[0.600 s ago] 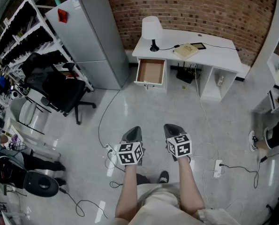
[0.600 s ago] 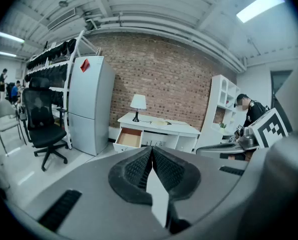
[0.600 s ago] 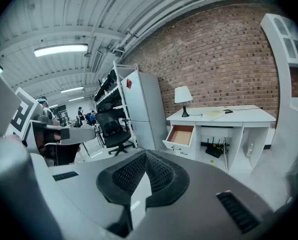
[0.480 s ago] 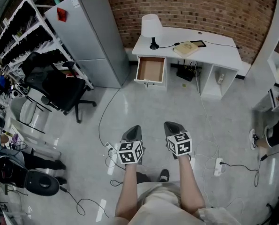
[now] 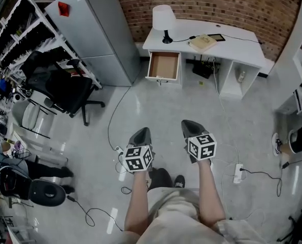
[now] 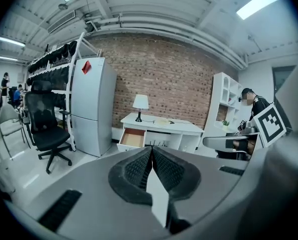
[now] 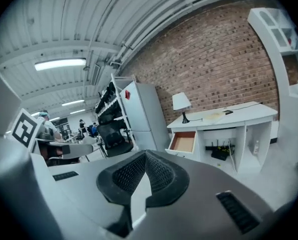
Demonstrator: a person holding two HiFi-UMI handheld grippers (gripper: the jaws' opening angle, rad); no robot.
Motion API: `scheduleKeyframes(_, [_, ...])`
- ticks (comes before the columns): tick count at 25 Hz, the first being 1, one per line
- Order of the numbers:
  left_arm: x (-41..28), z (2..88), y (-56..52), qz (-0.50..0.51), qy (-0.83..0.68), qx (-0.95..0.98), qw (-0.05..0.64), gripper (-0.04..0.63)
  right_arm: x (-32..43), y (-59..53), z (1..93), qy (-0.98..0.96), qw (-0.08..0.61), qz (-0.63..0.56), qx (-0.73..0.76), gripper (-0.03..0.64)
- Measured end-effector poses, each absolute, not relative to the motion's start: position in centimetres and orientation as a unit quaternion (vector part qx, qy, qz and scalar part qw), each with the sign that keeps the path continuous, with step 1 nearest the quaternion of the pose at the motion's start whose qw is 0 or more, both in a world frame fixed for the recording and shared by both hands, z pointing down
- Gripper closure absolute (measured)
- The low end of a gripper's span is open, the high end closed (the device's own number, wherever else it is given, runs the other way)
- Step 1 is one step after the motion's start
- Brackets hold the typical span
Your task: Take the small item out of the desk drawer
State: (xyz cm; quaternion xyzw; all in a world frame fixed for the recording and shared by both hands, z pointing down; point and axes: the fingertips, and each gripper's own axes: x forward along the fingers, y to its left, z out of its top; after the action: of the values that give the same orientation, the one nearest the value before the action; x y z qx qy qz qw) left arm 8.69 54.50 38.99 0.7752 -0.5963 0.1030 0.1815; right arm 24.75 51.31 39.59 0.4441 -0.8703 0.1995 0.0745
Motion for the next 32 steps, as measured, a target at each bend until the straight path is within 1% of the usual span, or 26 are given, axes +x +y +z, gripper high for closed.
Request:
scheduleKeyframes(4, [7.4,39.2,53.9,0.099,-0.607,0.766,0.186,0.578,25.1,51.5,39.7,-0.876,0.044,0.224,0.424,0.592])
scheduleKeyframes(9, [6.2,39.0,51.6,0.093,-0.613,0.763,0.184,0.578,25.0,50.4,39.4,-0.880,0.040,0.235,0.410,0.594])
scheduleKeyframes(13, [6.7,39.0,48.8,0.092,-0.602,0.772,0.184,0.578,25.3,47.9,38.6,-0.876,0.036,0.225,0.424,0.594])
scheduleKeyframes(18, [7.8,39.5,45.0,0.100,-0.585,0.784,0.180,0.578,25.6,43.7,38.3,-0.868,0.010,0.242,0.434,0.594])
scheduleKeyframes(28, [4.8,39.4,33.3,0.080,-0.583,0.785,0.194,0.578,22.6,32.9,39.5,-0.861,0.065,0.219,0.455,0.594])
scheduleKeyframes(32, [4.0,38.4,28.3,0.078,-0.578,0.790,0.189,0.578,21.6,28.8,39.3,-0.858,0.081,0.217,0.458,0.594])
